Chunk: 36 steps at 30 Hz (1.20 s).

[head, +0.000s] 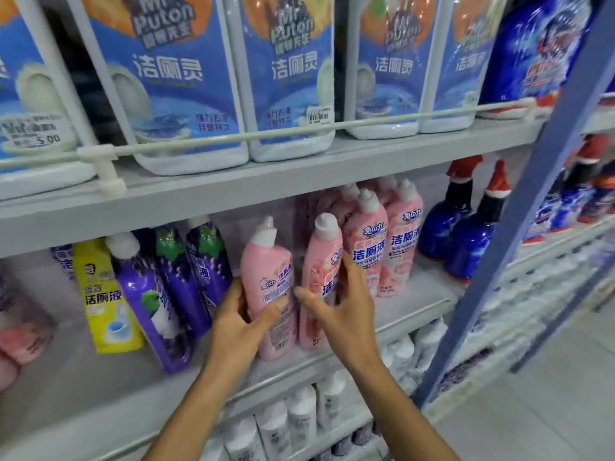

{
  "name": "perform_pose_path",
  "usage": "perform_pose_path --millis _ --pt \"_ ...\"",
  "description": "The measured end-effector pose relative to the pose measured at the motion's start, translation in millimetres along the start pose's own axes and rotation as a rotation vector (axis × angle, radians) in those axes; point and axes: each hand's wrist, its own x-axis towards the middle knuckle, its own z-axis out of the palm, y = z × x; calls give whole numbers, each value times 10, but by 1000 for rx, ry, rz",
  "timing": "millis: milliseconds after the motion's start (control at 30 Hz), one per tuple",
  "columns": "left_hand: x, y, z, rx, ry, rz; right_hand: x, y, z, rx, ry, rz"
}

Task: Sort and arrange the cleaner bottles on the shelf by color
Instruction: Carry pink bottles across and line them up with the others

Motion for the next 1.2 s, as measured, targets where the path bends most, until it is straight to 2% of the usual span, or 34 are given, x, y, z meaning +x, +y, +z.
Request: perform_pose_path --millis 167,433,867,967,1100,1200 --pt "57 -42 159 -24 -111 19 24 16 -148 -48 145 22" --pt "67 2 738 -7 -117 46 156 112 -731 -27 294 46" --pt "82 66 970 79 -79 20 667 612 -1156 -102 313 27" --pt "40 100 1036 134 32 30 674 653 -1203 -66 262 6" --pt "-18 134 1252 249 321 57 668 745 -1319 -53 124 -20" --pt "27 96 1307 276 332 9 679 812 -1438 -33 18 -15"
